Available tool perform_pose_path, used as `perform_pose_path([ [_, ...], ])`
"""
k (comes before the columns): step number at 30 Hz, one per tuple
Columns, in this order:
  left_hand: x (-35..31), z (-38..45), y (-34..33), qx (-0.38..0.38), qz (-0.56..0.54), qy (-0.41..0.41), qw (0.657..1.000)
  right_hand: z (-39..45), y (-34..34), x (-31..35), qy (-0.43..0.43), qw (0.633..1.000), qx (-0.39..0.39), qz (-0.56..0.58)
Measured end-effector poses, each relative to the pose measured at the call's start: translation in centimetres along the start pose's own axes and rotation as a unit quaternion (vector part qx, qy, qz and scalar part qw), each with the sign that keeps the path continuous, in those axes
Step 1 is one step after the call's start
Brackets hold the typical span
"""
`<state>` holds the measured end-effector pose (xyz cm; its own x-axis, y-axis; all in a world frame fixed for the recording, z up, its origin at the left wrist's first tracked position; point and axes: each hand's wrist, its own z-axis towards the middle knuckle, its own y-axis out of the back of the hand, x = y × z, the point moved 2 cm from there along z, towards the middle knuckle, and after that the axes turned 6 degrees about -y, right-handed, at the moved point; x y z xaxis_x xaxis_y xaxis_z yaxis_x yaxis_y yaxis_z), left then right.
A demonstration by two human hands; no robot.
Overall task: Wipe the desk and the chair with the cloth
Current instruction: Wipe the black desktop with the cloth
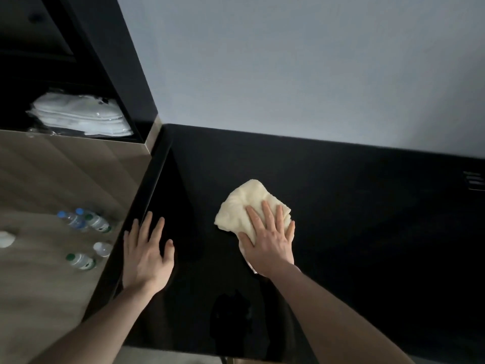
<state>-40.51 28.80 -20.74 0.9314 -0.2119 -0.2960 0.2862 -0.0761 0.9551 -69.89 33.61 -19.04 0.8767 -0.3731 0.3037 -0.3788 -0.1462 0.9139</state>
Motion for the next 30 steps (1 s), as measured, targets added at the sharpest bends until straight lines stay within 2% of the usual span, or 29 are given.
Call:
perform_pose_path([
  [6, -13.7, -3.6, -3.0, 0.022, 0.014, -0.106, 0.994, -1.8, 3.8, -12.0, -0.029, 1.0, -0.005, 0.011],
  [10, -25.0, -5.3, -5.7, 0.062, 0.019, -0.141, 0.988, -3.2, 6.8, -22.0, -0.065, 0.998, 0.001, 0.017],
  [14, -34.3, -6.5, -9.0, 0.099, 0.016, -0.132, 0.986, -4.5, 10.4, -32.9, -0.132, 0.991, -0.004, 0.019],
  [19, -37.6, -8.1, -10.9, 0.096, 0.059, -0.094, 0.989, -6.2, 14.0, -43.7, -0.246, 0.968, -0.03, 0.044],
  [22, -37.9, -7.9, -11.1, 0.096, 0.064, -0.094, 0.989, -5.3, 14.1, -43.9, -0.3, 0.952, -0.052, 0.038],
  [25, -37.7, -7.9, -11.3, 0.097, 0.057, -0.093, 0.989, -4.0, 13.2, -40.2, -0.357, 0.932, -0.042, 0.036],
  [27, -37.8, -7.9, -11.3, 0.099, 0.054, -0.095, 0.989, -3.1, 12.6, -37.3, -0.346, 0.937, -0.035, 0.021],
  [30, -37.8, -8.0, -11.4, 0.1, 0.053, -0.093, 0.989, -1.9, 11.2, -32.5, -0.255, 0.967, -0.019, 0.007],
])
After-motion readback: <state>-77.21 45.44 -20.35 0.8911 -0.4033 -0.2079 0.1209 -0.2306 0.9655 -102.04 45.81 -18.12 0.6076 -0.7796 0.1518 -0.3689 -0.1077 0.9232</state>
